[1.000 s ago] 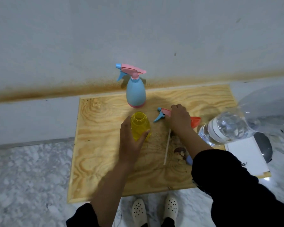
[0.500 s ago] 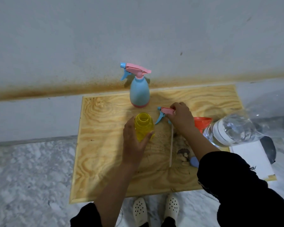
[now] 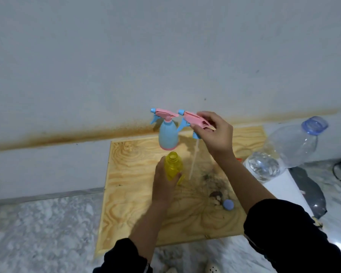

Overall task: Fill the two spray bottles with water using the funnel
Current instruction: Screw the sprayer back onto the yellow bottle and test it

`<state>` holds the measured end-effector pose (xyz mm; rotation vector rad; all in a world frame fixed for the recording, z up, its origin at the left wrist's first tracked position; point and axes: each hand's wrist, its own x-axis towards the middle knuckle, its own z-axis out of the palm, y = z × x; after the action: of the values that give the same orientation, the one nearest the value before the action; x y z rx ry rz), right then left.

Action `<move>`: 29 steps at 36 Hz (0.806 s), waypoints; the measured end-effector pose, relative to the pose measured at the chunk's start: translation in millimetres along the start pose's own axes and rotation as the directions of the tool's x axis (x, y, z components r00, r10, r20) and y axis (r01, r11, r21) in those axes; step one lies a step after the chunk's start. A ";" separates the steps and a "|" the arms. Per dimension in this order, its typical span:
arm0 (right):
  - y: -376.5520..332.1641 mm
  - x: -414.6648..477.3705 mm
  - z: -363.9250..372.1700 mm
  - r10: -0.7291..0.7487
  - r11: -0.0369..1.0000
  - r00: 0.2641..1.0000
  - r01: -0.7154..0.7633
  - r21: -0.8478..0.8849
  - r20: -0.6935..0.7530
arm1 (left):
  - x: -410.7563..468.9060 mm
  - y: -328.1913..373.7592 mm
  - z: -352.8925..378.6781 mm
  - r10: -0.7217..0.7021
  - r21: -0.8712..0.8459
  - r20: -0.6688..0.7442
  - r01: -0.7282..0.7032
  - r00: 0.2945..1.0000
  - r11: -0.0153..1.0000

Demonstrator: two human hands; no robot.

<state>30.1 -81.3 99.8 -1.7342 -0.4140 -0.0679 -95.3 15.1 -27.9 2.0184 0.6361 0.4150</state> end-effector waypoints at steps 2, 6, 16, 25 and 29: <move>-22.1 -3.4 -3.0 -0.025 0.996 1.000 0.027 0.086 -0.019 | 0.1 6.1 -2.5 0.004 -0.014 -0.003 -0.004 1.000 1.000; -56.1 -11.5 -7.3 -0.089 0.972 0.993 0.104 0.212 -0.079 | 0.8 6.1 -4.1 0.022 -0.061 0.008 -0.021 1.000 0.998; -68.8 -27.5 8.2 -0.259 0.949 0.962 0.271 0.163 -0.087 | 1.7 -4.7 -6.3 -0.042 -0.201 0.120 0.065 0.992 0.978; 2.7 -52.2 32.6 -0.213 0.975 0.961 0.220 -0.025 0.175 | 0.2 -8.2 -5.0 0.022 -0.162 0.071 -0.011 0.997 0.987; 26.7 -60.0 38.6 -0.110 0.991 0.965 0.126 -0.051 0.239 | 4.1 -14.3 -4.2 0.074 -0.086 0.081 -0.067 0.994 0.994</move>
<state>-24.7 -62.3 50.3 -1.7876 -0.6974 0.0401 -98.0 26.4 -38.1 1.9719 0.4893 0.3893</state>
